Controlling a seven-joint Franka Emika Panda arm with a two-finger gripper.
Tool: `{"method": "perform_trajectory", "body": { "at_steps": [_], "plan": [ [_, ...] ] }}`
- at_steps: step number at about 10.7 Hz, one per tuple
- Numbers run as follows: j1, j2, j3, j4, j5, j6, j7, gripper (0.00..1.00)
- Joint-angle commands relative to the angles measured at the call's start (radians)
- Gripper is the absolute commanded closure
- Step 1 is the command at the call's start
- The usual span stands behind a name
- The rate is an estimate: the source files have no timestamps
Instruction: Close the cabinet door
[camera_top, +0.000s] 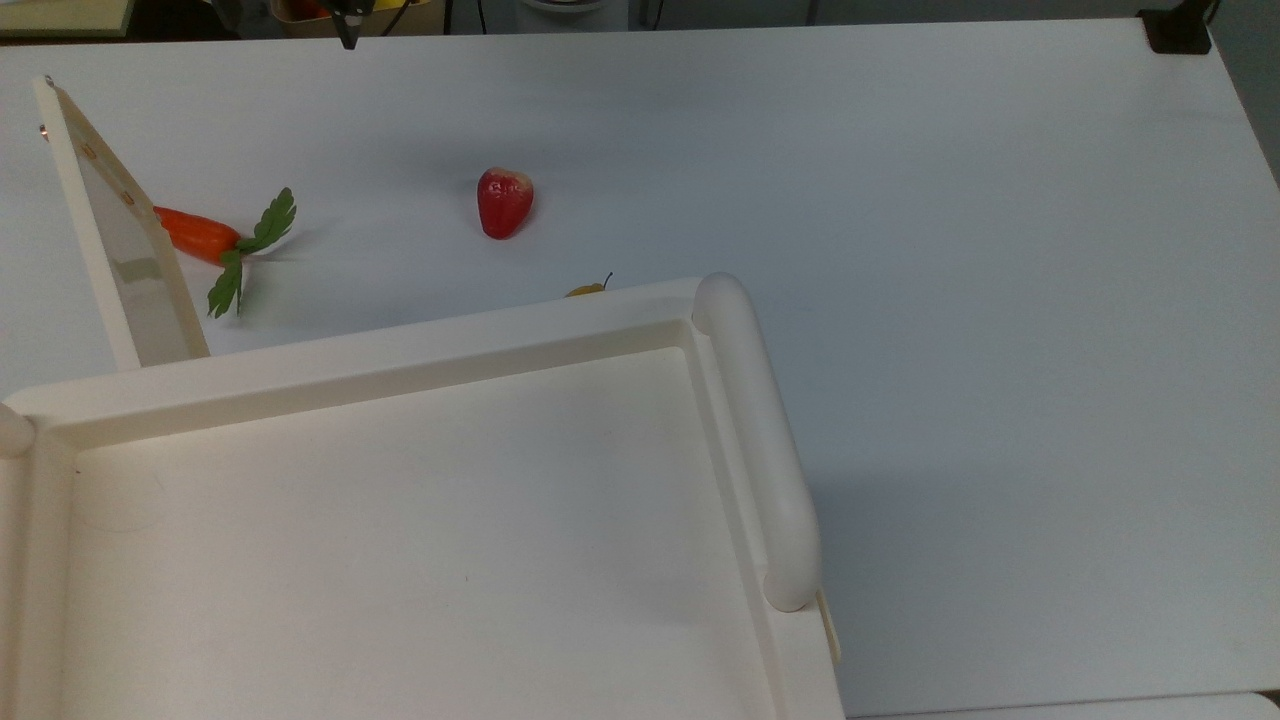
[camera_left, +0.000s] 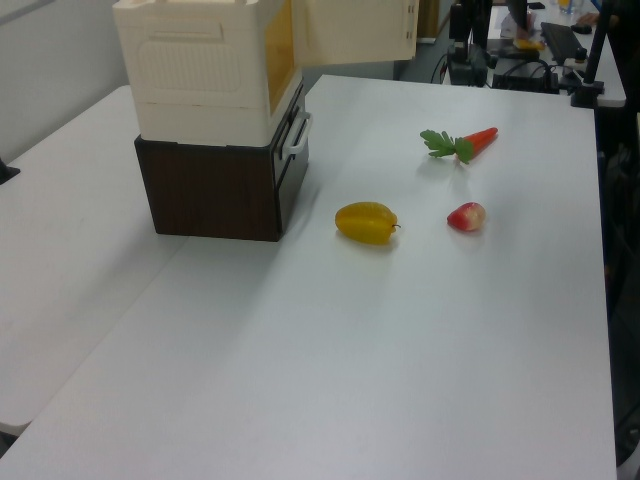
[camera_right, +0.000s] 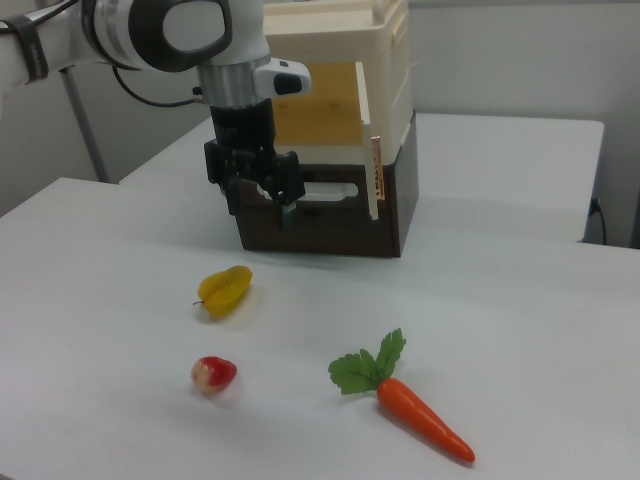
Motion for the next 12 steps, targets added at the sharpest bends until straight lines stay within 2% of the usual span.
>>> {"method": "perform_trajectory", "body": {
  "at_steps": [1,6,9,10,11,12],
  "plan": [
    [0.017,-0.011,0.002,-0.026,-0.020,0.018,0.018,0.00],
    [0.019,0.012,0.013,-0.025,-0.001,0.058,0.002,0.00],
    [0.022,0.004,0.016,-0.019,0.039,0.084,-0.020,0.00],
    [0.022,-0.006,0.015,-0.017,0.026,0.084,-0.044,0.07],
    [0.014,-0.018,0.010,-0.015,0.034,0.081,-0.069,0.28],
    [0.006,-0.032,0.002,-0.017,0.040,0.075,-0.092,0.60]
  ]
}}
